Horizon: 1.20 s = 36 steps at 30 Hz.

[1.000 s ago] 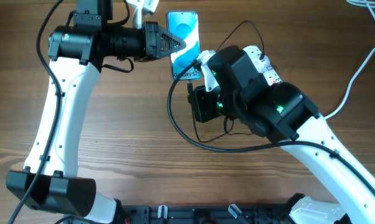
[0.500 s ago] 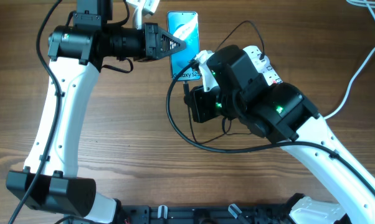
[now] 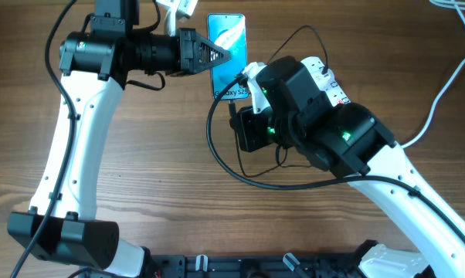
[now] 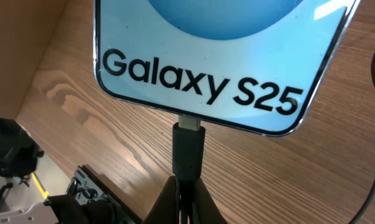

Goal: Plug charger to phone and switch on socket
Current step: 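Insert the plug into the phone's bottom port held by left gripper, then lower the phone onto the table with the left gripper and release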

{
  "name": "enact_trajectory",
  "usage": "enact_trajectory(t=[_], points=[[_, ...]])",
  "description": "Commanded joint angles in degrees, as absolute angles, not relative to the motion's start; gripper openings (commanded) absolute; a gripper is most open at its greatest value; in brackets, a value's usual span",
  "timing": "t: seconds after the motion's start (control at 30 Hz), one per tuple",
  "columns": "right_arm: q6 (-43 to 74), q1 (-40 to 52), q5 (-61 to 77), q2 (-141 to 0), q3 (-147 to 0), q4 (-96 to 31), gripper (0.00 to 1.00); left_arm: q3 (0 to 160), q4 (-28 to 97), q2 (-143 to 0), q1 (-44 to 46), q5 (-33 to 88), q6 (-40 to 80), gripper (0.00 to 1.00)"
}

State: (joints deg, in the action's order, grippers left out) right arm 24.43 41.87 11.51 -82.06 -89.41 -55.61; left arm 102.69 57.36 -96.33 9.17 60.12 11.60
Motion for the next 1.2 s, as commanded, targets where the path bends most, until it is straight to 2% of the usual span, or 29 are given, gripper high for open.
enact_trajectory(t=[0.0,0.7,0.83,0.9,1.03,1.07,1.1,1.17], points=[[25.67,41.76,8.80,-81.54,-90.80,-54.50,0.04,103.18,57.52,-96.16,9.17,63.24,10.26,0.04],[24.95,39.68,7.49,-81.52,-91.66,-49.45,0.04,103.18,60.31,-96.16,9.17,63.64,9.17,0.04],[23.99,39.68,7.46,-81.52,-91.66,-49.10,0.15,103.18,60.27,-96.16,9.17,63.61,9.19,0.04],[24.05,39.68,7.49,-81.52,-91.66,-49.19,0.17,103.18,60.27,-96.16,9.17,63.59,9.17,0.04],[25.28,39.68,7.51,-81.52,-91.66,-51.48,0.27,103.18,60.40,-96.16,9.17,59.35,9.43,0.04],[25.91,39.68,7.51,-81.52,-91.66,-52.34,0.34,103.18,60.77,-96.31,9.17,56.71,9.41,0.04],[25.91,39.68,7.46,-81.52,-91.66,-53.15,0.43,103.18,61.28,-96.47,9.17,54.22,9.41,0.04],[27.35,39.57,6.74,-81.52,-91.66,-54.72,0.80,103.07,63.55,-97.80,9.17,48.42,9.43,0.04]])
